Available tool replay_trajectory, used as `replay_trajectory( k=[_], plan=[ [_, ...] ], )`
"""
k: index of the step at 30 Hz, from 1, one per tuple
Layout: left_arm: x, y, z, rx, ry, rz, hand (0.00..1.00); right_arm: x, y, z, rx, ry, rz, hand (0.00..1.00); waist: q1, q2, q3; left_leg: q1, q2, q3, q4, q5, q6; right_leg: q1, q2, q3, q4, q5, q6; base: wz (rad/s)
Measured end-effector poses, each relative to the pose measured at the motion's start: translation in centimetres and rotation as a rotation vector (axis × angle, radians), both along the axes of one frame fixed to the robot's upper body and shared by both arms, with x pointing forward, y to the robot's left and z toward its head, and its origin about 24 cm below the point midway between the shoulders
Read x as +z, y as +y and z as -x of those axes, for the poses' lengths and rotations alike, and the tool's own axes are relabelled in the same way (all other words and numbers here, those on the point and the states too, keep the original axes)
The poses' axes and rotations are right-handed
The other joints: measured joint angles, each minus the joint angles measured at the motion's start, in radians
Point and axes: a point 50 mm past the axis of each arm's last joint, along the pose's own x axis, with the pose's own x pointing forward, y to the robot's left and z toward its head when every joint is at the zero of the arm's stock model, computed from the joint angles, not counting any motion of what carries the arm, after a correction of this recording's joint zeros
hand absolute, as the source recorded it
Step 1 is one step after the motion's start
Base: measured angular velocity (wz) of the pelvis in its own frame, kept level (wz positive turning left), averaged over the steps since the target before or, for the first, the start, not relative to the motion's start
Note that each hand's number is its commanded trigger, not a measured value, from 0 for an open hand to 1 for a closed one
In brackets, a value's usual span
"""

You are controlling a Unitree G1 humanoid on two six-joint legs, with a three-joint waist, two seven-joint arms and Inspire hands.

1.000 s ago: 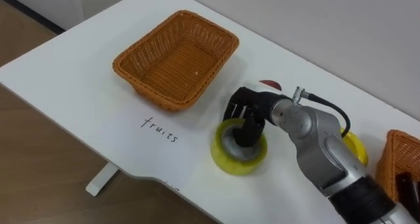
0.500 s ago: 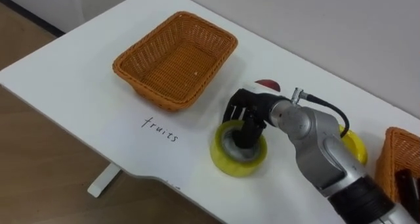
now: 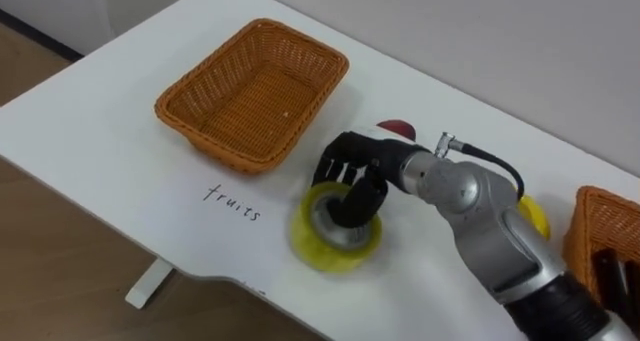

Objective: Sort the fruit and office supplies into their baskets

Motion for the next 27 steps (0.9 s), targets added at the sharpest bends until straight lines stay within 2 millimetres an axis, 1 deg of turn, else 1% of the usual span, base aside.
replay_trajectory(
  k=[1, 3, 4, 7, 8, 10, 12, 15, 17, 19, 20, 22, 24, 25, 27],
  plan=[
    [0.0, 0.0, 0.0, -0.002, -0.007, -0.001, 0.00, 0.6, 0.0, 0.0, 0.004, -0.016, -0.033, 1.00, -0.017, 0.001, 0.0007, -0.002, 0.001, 0.000, 0.001, 0.000, 0.000, 0.000, -0.001, 0.000, 0.000, 0.000, 0.000, 0.04],
    [0.0, 0.1, 0.1, 0.002, -0.014, -0.002, 0.00, 1.7, -0.3, -0.1, 0.001, -0.053, -0.079, 1.00, -0.033, 0.005, 0.0022, -0.002, 0.002, 0.000, -0.004, 0.000, 0.001, 0.000, -0.001, 0.001, 0.001, 0.000, 0.000, -0.06],
    [0.0, 0.2, 0.0, 0.005, -0.022, -0.006, 0.00, 2.4, -0.5, -0.1, -0.008, -0.080, -0.105, 1.00, -0.043, 0.007, 0.0011, -0.002, 0.001, 0.003, -0.007, 0.000, 0.001, 0.000, -0.001, 0.002, 0.003, 0.000, 0.000, -0.08],
    [0.1, 0.3, -0.1, 0.008, -0.035, -0.010, 0.00, 4.0, -1.4, -0.2, -0.026, -0.132, -0.186, 1.00, -0.054, 0.010, -0.0004, 0.009, 0.001, 0.019, -0.006, 0.001, 0.001, 0.002, 0.001, 0.011, 0.005, 0.001, -0.001, -0.12],
    [0.1, 0.3, -0.1, 0.008, -0.036, -0.010, 0.00, 4.2, -1.6, -0.2, -0.031, -0.140, -0.199, 1.00, -0.057, 0.010, -0.0006, 0.011, 0.002, 0.021, -0.007, 0.001, 0.001, 0.003, 0.001, 0.014, 0.005, 0.001, -0.001, -0.11],
    [0.1, 0.2, -0.1, 0.011, -0.040, -0.009, 0.00, 4.8, -2.3, -0.3, -0.062, -0.167, -0.253, 1.00, -0.075, 0.010, -0.0012, 0.017, 0.001, 0.022, -0.007, 0.001, 0.001, 0.009, 0.002, 0.021, 0.007, 0.001, -0.001, 0.00],
    [0.1, 0.2, -0.1, 0.024, -0.049, -0.006, 0.00, 5.0, -2.5, -0.3, -0.082, -0.185, -0.274, 1.00, -0.078, 0.010, -0.0012, 0.026, 0.002, 0.031, -0.008, 0.001, 0.001, 0.011, 0.002, 0.030, 0.008, 0.001, -0.001, -0.10],
    [0.1, 0.1, -0.4, 0.023, -0.068, 0.002, 0.00, 5.1, -3.3, -0.4, -0.122, -0.211, -0.287, 1.00, -0.090, 0.013, -0.0023, 0.027, 0.002, 0.032, -0.013, 0.001, 0.001, 0.011, 0.001, 0.029, 0.011, 0.001, -0.001, -0.03],
    [0.1, 0.1, -0.4, 0.037, -0.079, 0.012, 0.00, 5.2, -3.9, -0.5, -0.148, -0.223, -0.293, 1.00, -0.097, 0.019, -0.0044, 0.031, 0.003, 0.033, -0.015, 0.001, 0.001, 0.011, 0.001, 0.032, 0.017, 0.001, -0.001, 0.00],
    [0.1, -0.1, -0.2, 0.046, -0.087, 0.019, 0.00, 5.5, -4.4, -0.5, -0.170, -0.247, -0.294, 1.00, -0.110, 0.032, -0.0103, 0.034, 0.002, 0.034, -0.019, 0.001, 0.002, 0.011, 0.000, 0.035, 0.017, 0.001, -0.001, 0.00],
    [0.0, -0.1, -0.2, 0.047, -0.087, 0.021, 0.00, 5.6, -4.5, -0.6, -0.176, -0.253, -0.296, 1.00, -0.114, 0.036, -0.0119, 0.035, 0.002, 0.035, -0.020, 0.002, 0.002, 0.011, 0.000, 0.036, 0.017, 0.001, -0.001, 0.00],
    [0.0, -0.4, -0.3, 0.058, -0.101, 0.029, 0.00, 6.0, -4.9, -0.6, -0.195, -0.288, -0.307, 1.00, -0.128, 0.053, -0.0120, 0.039, 0.002, 0.037, -0.020, 0.002, 0.003, 0.012, 0.000, 0.040, 0.017, 0.001, -0.001, 0.00],
    [-0.1, -0.6, 0.0, 0.062, -0.104, 0.033, 0.00, 6.1, -5.0, -0.6, -0.201, -0.306, -0.312, 1.00, -0.138, 0.065, -0.0097, 0.048, 0.003, 0.041, -0.022, 0.002, 0.003, 0.018, 0.001, 0.042, 0.017, 0.001, -0.001, -0.04],
    [-0.1, -0.7, 0.1, 0.064, -0.106, 0.035, 0.00, 6.2, -5.1, -0.7, -0.207, -0.316, -0.309, 1.00, -0.151, 0.072, -0.0104, 0.049, 0.003, 0.042, -0.022, 0.002, 0.003, 0.019, 0.000, 0.040, 0.017, 0.001, -0.001, 0.00],
    [-0.1, -0.7, 0.1, 0.083, -0.119, 0.046, 0.00, 6.3, -5.5, -0.7, -0.216, -0.321, -0.314, 1.00, -0.164, 0.077, -0.0109, 0.051, 0.002, 0.045, -0.022, 0.002, 0.003, 0.019, 0.000, 0.044, 0.017, 0.001, -0.001, -0.02]
  ],
)
